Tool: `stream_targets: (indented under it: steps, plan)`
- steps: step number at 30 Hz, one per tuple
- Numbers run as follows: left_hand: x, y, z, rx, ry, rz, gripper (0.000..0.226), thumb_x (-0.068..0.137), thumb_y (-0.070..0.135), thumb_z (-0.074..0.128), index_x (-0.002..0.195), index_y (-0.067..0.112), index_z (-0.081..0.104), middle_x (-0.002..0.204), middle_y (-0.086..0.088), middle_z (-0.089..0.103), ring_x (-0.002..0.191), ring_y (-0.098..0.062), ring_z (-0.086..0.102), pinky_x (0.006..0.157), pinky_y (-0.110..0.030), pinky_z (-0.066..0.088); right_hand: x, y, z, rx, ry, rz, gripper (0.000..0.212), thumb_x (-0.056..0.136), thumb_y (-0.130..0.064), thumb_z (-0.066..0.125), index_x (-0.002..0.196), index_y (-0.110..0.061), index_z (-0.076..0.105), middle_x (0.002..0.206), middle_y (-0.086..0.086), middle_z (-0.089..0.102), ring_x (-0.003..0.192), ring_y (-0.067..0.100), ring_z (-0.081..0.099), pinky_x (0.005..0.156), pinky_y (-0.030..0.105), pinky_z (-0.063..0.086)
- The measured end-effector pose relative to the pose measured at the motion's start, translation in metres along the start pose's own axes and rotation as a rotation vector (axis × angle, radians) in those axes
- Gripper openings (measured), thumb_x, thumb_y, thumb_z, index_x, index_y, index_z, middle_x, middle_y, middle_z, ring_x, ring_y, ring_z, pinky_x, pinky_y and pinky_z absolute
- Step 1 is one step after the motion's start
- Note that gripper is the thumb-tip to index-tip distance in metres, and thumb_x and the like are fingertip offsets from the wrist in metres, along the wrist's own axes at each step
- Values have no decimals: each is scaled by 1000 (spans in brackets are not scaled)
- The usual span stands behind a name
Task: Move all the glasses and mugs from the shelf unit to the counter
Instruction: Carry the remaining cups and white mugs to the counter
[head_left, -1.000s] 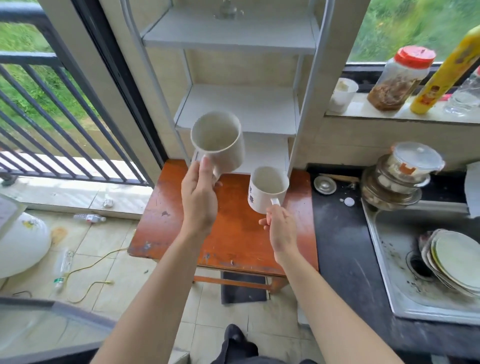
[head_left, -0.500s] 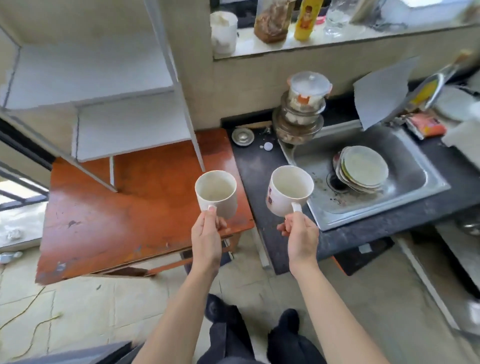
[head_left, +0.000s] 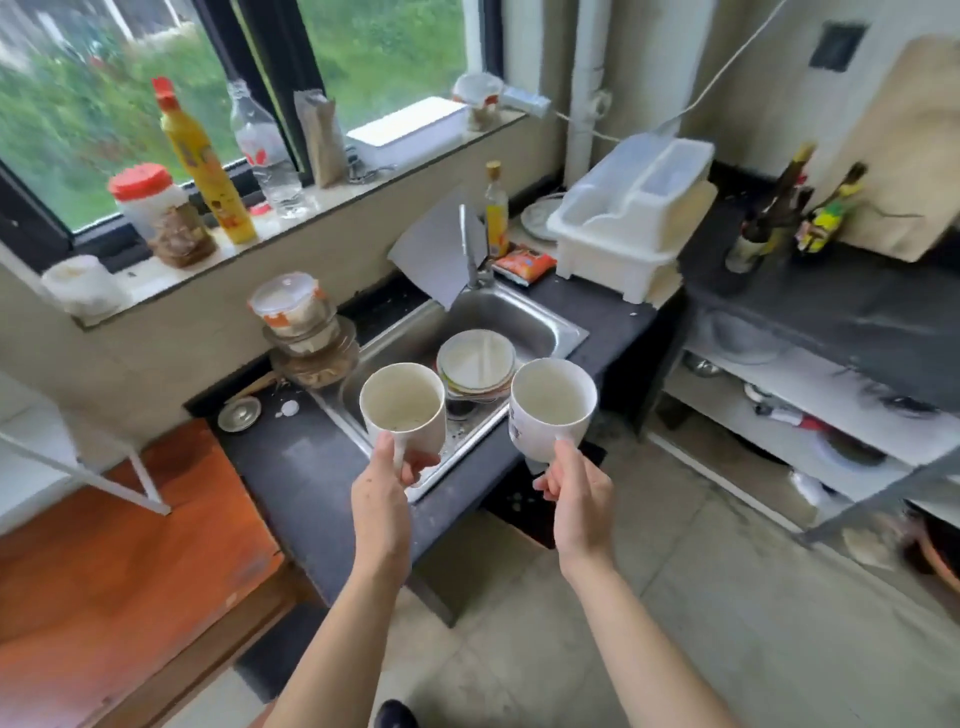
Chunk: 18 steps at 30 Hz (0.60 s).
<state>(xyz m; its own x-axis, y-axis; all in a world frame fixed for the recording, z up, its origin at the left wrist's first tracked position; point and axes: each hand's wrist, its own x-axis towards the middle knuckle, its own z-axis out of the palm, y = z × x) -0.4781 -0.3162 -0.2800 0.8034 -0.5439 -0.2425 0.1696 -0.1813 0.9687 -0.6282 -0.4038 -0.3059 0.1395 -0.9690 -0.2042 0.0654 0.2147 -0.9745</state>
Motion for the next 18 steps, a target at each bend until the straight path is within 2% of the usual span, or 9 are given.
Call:
stream_targets:
  steps: [2, 4, 5, 8, 13, 15, 18]
  plan:
    - [-18, 8, 53, 17, -62, -8, 56, 88, 66, 40, 79, 25, 77, 96, -10, 75, 101, -22, 63, 98, -41, 42, 20, -16, -50, 33, 69, -9, 51, 79, -68, 55, 42, -33, 51, 48, -17, 44, 57, 9, 51, 67, 33, 43]
    - [-32, 16, 98, 51, -152, 44, 53, 93, 65, 35, 71, 39, 76, 91, 7, 76, 101, -11, 63, 99, -38, 39, 38, -28, -90, 37, 148, 3, 56, 77, -77, 54, 41, -34, 51, 47, -17, 44, 54, 5, 50, 68, 31, 45]
    - [-38, 19, 115, 65, -196, 53, 55, 94, 65, 34, 67, 40, 75, 88, 10, 76, 98, -6, 63, 97, -36, 38, 45, -33, -106, 33, 183, 16, 58, 75, -81, 53, 41, -34, 52, 47, -17, 46, 54, 4, 52, 68, 31, 44]
    - [-47, 26, 173, 80, -298, 79, 66, 88, 71, 37, 73, 24, 80, 84, 5, 76, 79, 4, 64, 82, -25, 36, 72, -48, -155, 33, 307, 45, 64, 67, -93, 49, 39, -35, 55, 46, -14, 53, 52, 1, 56, 63, 29, 41]
    - [-50, 29, 304, 101, -497, 103, 62, 84, 75, 40, 73, 28, 79, 84, -1, 78, 83, -2, 70, 82, -26, 40, 132, -65, -246, 85, 527, 108, 70, 64, -92, 54, 40, -27, 56, 50, -7, 60, 57, 10, 58, 64, 30, 44]
    - [-50, 26, 365, 119, -576, 94, 61, 83, 77, 44, 73, 28, 80, 81, 0, 79, 81, -1, 71, 77, -25, 40, 158, -71, -286, 95, 605, 95, 68, 65, -88, 59, 42, -24, 57, 49, -8, 57, 55, 8, 57, 64, 30, 45]
    - [-52, 20, 459, 101, -703, 71, 57, 82, 75, 53, 73, 26, 81, 79, -3, 79, 85, -6, 73, 79, -25, 45, 197, -90, -347, 87, 719, 84, 65, 65, -82, 63, 42, -22, 54, 49, -8, 55, 50, 5, 53, 62, 31, 43]
